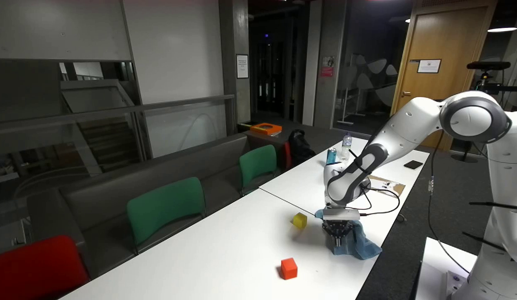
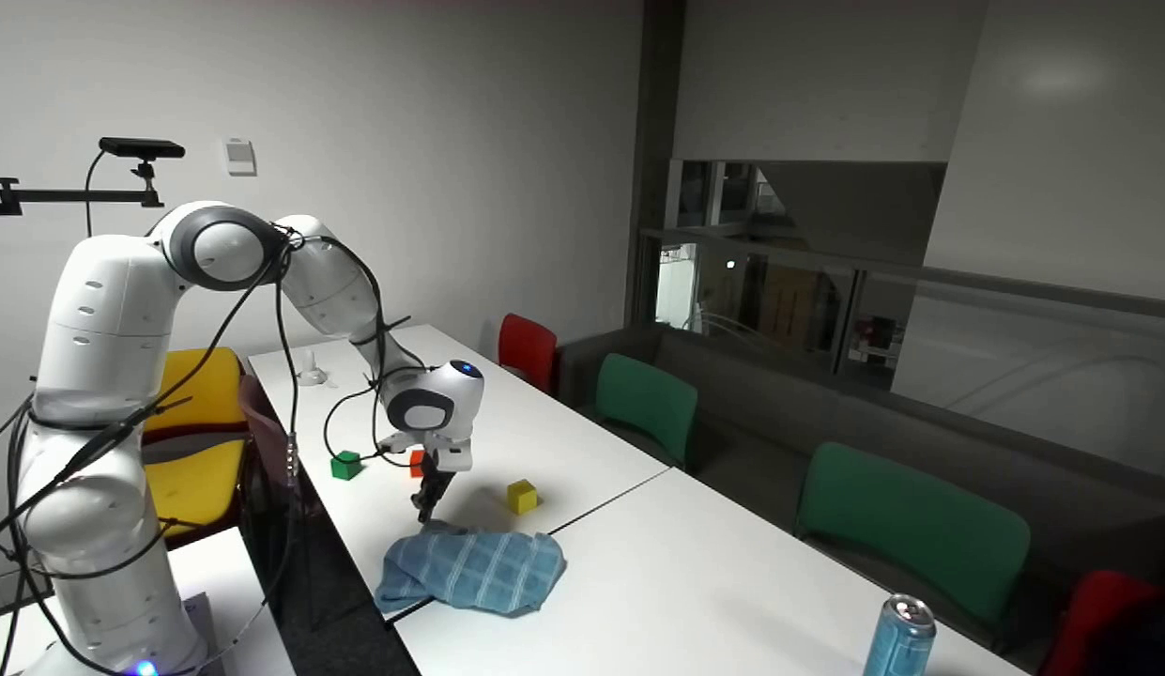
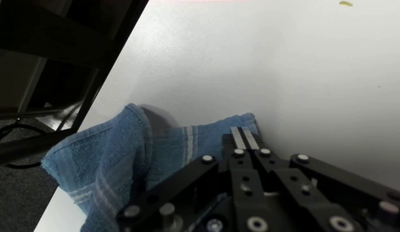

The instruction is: Move the cloth

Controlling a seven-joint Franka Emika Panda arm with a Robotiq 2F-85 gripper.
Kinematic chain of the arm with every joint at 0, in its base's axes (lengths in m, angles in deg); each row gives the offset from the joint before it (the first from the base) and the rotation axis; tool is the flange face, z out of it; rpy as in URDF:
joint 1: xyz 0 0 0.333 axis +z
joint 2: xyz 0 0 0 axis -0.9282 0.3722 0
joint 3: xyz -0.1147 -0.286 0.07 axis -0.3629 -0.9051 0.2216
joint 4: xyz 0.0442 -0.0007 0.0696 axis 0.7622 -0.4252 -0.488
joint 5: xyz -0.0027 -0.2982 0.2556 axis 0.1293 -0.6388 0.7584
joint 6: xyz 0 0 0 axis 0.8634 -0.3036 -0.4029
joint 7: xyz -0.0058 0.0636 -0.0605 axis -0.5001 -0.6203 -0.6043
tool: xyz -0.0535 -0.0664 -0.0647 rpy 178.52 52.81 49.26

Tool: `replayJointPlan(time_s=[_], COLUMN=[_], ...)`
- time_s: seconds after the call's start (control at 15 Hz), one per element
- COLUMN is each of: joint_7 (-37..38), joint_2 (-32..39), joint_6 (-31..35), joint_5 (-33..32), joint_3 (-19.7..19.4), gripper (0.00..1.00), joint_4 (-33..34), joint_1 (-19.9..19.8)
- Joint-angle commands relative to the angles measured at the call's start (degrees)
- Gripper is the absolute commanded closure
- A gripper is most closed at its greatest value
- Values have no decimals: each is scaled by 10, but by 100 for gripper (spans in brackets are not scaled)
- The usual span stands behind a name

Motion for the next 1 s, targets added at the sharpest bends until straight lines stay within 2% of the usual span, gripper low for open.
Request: replayJointPlan(time_s=[0.0,0.67,0.93], joint_7=[15,1,2], joint_2=[-2,31,48], joint_6=[6,41,43], joint_5=[-12,-10,-8], joint_3=[-7,-10,-10], gripper=[72,1,0], joint_4=[3,30,40], joint_1=[10,7,9])
